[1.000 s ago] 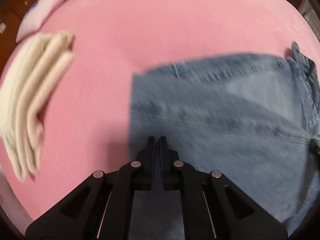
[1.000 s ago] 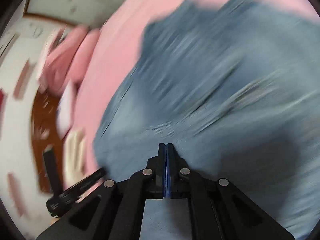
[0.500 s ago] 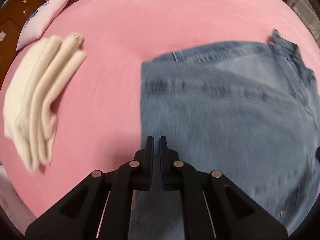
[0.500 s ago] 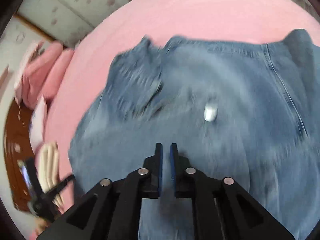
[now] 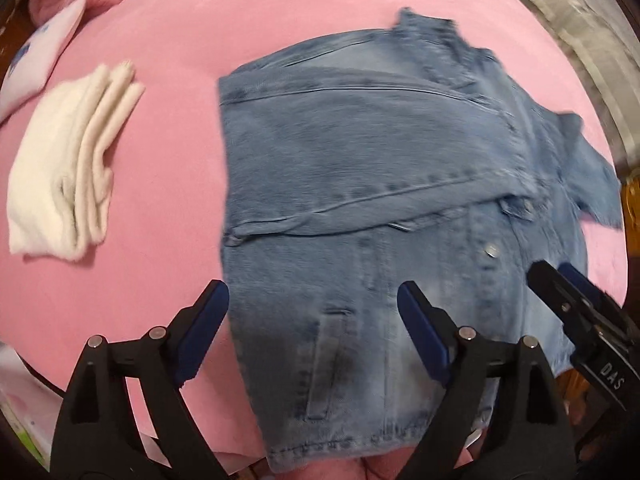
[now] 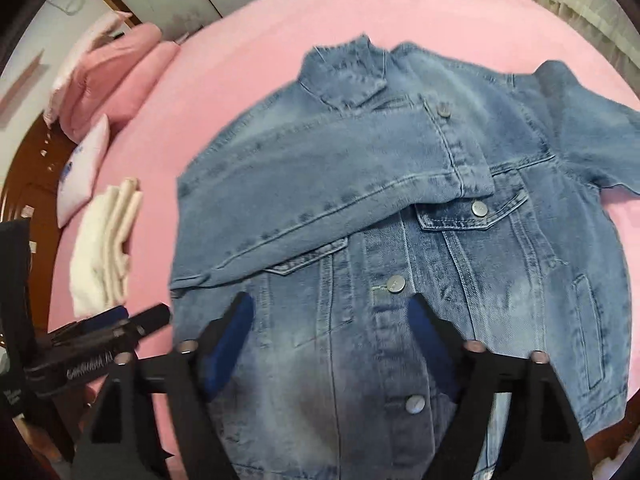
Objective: Fold large clothes
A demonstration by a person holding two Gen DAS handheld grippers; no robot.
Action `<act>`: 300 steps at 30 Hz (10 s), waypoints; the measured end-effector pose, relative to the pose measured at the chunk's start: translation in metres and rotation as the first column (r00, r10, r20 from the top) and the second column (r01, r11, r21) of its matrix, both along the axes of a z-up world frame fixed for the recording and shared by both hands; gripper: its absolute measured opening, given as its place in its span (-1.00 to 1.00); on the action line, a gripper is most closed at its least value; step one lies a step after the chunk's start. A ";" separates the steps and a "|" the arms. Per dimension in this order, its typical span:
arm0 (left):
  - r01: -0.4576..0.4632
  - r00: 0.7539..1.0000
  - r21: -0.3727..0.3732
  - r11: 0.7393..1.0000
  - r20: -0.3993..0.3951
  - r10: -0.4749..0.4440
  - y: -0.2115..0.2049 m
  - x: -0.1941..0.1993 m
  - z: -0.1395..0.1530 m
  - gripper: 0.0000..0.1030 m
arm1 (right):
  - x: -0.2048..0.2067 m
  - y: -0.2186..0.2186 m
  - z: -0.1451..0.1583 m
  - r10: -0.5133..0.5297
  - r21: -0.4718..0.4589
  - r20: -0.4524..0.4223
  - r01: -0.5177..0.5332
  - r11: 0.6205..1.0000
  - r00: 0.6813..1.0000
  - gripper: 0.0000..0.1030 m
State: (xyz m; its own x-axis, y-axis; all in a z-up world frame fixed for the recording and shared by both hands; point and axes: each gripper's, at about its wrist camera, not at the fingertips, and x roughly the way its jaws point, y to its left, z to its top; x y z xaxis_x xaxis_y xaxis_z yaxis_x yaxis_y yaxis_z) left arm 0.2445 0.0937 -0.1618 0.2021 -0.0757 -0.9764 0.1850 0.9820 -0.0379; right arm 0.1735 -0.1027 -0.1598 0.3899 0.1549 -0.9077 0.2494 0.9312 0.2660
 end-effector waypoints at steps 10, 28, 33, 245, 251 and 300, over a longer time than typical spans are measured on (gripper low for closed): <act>0.138 0.990 -0.005 0.990 0.018 -0.138 -0.048 -0.022 0.016 0.64 | -0.012 -0.028 0.033 -0.024 -0.064 0.007 0.024 0.998 1.000 0.66; 0.184 0.976 0.109 0.977 -0.136 -0.169 -0.215 -0.057 -0.024 0.64 | -0.097 -0.260 -0.044 -0.257 0.083 -0.108 0.267 0.960 0.960 0.70; 0.151 0.980 0.073 0.986 -0.140 -0.139 -0.307 -0.061 -0.024 0.64 | -0.119 -0.376 -0.052 -0.358 0.182 -0.111 0.373 0.910 0.927 0.76; -0.586 0.776 -0.127 0.800 0.194 0.600 -0.108 0.026 -0.032 -0.99 | 0.220 -0.249 -0.121 0.433 0.149 0.078 -0.440 0.886 0.898 -0.19; -0.643 0.714 -0.183 0.744 0.210 0.669 -0.079 -0.004 -0.007 -0.97 | 0.219 -0.193 -0.120 0.547 0.278 0.110 -0.554 0.785 0.830 -0.23; -0.281 0.953 -0.151 0.948 0.076 0.294 -0.196 0.149 -0.119 -0.99 | 0.283 -0.355 -0.183 0.213 0.486 0.076 -0.223 0.845 0.974 -1.00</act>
State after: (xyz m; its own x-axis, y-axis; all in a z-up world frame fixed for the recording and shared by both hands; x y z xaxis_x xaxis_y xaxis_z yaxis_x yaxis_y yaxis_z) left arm 0.3938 -0.1021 -0.2804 0.3271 -0.1316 -0.9358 -0.0952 0.9806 -0.1712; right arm 0.4566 -0.4580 -0.3432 0.3092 0.6590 -0.6856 0.0458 0.7098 0.7029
